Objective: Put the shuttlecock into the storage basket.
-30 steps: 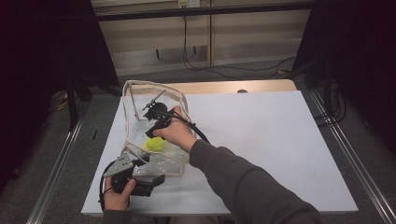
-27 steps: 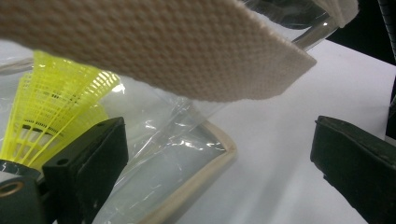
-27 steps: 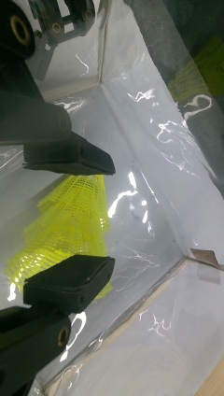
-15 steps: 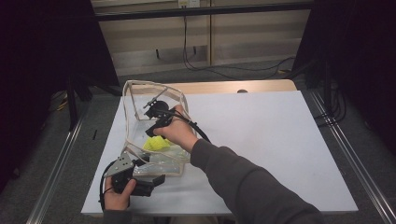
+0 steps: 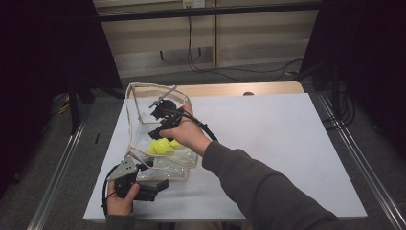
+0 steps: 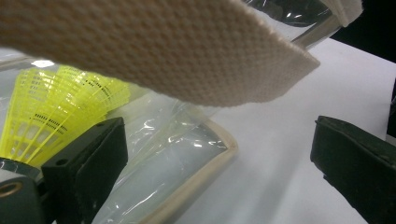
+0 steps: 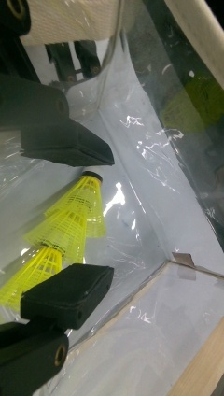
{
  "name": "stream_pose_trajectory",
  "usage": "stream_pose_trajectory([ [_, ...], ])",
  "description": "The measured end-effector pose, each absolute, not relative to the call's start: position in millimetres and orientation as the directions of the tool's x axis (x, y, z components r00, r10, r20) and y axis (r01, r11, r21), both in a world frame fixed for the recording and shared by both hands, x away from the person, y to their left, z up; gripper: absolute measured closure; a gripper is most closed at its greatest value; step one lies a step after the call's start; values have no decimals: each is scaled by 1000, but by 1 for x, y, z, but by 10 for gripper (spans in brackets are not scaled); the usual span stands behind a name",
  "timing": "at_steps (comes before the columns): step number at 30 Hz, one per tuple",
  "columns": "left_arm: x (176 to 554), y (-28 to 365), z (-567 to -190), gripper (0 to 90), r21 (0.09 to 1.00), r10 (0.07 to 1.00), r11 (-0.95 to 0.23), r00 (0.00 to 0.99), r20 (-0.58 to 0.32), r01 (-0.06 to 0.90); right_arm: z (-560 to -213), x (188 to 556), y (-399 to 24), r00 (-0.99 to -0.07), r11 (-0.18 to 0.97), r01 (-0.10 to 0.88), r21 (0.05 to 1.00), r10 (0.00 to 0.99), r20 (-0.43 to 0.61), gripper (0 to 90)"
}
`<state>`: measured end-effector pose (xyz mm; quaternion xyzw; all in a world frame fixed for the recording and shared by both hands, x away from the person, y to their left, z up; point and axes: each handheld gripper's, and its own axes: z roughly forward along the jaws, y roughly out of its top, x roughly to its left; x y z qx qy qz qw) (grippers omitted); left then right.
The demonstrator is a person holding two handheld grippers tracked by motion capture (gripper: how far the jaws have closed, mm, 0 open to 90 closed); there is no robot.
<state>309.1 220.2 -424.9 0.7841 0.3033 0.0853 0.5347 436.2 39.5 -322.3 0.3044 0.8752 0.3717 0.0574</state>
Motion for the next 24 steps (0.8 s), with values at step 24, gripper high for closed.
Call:
stream_pose_trajectory([
  [24, 305, 219, -424, 38, 890, 588, -246, 789, -177, 384, -303, 411, -2, -832, 513, 475, 715, 527, 175, 225],
])
